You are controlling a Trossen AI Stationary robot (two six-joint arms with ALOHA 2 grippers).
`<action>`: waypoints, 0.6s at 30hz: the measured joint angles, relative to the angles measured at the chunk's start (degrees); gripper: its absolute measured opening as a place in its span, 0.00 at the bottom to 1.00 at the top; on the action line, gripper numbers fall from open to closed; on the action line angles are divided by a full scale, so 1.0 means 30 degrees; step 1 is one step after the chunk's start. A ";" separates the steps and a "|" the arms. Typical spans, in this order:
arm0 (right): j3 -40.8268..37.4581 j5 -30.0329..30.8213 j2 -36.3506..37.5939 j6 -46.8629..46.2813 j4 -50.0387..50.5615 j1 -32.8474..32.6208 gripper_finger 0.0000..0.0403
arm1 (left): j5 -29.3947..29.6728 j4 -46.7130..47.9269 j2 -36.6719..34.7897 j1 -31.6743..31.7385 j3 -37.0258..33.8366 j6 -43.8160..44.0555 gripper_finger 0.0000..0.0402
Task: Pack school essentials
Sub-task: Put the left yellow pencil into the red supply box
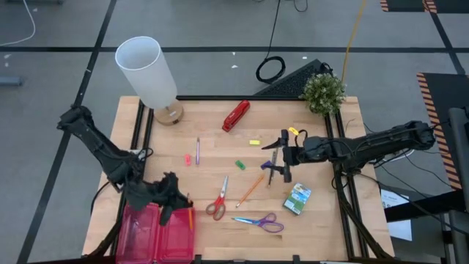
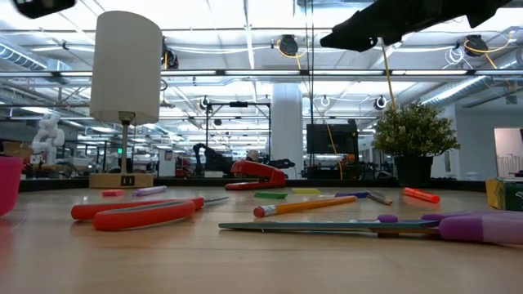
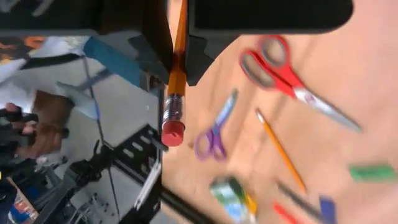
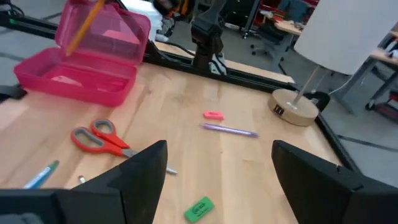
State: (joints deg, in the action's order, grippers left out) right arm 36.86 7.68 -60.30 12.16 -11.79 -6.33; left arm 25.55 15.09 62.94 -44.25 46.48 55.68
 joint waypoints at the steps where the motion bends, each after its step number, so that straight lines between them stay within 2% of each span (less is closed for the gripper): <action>1: 0.0000 -0.0005 -0.0004 0.0205 0.0000 0.0112 0.70 | -0.0012 -0.0025 0.0227 -0.0251 0.0000 0.0676 0.05; 9: -0.0007 -0.0003 -0.0004 0.0842 -0.0105 0.0981 0.70 | -0.0017 0.0067 0.2339 -0.1872 0.0000 0.5377 0.06; 18: -0.0007 -0.0051 -0.0004 0.1841 -0.0124 0.1224 0.70 | -0.0031 0.0603 0.4455 -0.2293 0.0000 0.8636 0.06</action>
State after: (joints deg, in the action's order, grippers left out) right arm 36.84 7.53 -60.31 17.68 -12.16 -2.66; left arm 25.45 16.90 76.30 -51.13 46.48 81.59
